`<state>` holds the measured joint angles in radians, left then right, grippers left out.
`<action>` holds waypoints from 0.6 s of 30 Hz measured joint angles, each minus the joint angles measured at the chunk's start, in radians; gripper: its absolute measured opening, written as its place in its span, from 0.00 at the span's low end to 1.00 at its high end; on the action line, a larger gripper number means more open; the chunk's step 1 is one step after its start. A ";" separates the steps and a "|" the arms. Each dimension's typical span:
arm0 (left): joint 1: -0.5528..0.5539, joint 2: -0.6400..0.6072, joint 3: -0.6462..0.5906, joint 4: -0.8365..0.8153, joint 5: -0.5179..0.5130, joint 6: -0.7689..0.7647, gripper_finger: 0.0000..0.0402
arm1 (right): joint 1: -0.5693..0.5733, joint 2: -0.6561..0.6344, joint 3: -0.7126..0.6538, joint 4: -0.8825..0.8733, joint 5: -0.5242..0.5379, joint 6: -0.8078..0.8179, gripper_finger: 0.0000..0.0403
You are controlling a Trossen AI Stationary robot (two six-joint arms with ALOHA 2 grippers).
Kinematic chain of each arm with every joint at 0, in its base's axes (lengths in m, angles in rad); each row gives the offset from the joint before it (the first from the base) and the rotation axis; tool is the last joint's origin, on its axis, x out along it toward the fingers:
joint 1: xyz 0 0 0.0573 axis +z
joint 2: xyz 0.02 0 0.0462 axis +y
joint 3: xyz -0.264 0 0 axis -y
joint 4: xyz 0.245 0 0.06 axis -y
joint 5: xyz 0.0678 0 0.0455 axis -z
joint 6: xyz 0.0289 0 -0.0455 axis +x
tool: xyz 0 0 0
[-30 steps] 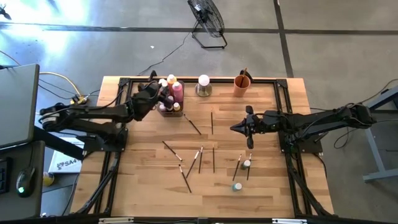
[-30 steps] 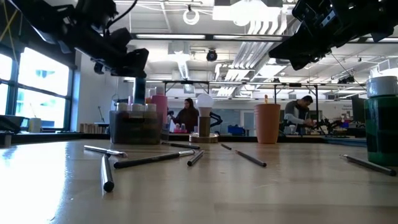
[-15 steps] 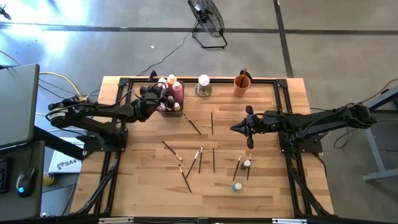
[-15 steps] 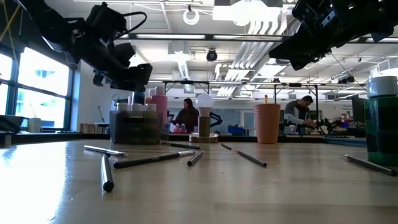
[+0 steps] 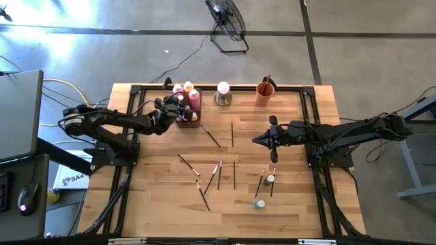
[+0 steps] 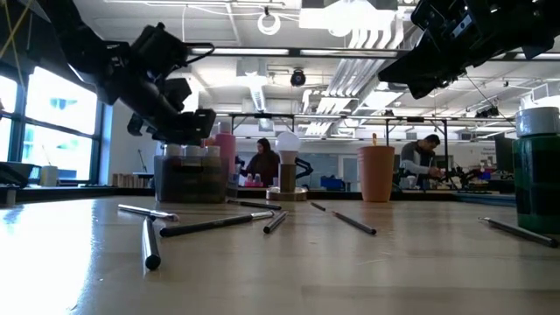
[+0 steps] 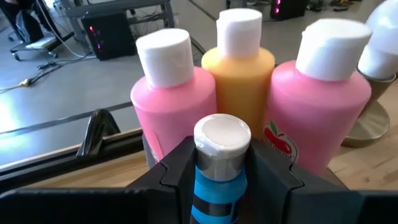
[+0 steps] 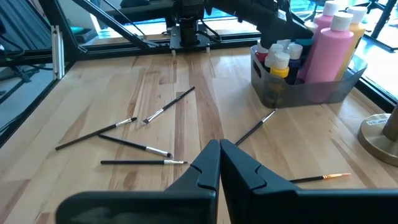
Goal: Pick & Place Paint Supplies
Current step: Put the left small blue paint bottle into the gray bin, then put the small green paint bottle into the gray bin
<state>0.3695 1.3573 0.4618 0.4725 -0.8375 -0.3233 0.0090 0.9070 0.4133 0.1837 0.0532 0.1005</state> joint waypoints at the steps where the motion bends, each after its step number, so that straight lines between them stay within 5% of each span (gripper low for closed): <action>1: 0.000 0.003 0.000 0.000 -0.003 0.000 0.28 | 0.000 0.000 0.000 0.000 0.000 0.000 0.01; 18: 0.000 0.010 0.001 0.001 0.016 -0.023 0.39 | 0.000 0.000 0.000 0.000 0.000 0.000 0.01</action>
<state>0.3695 1.3670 0.4625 0.4733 -0.8219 -0.3458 0.0087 0.9070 0.4133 0.1833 0.0532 0.1007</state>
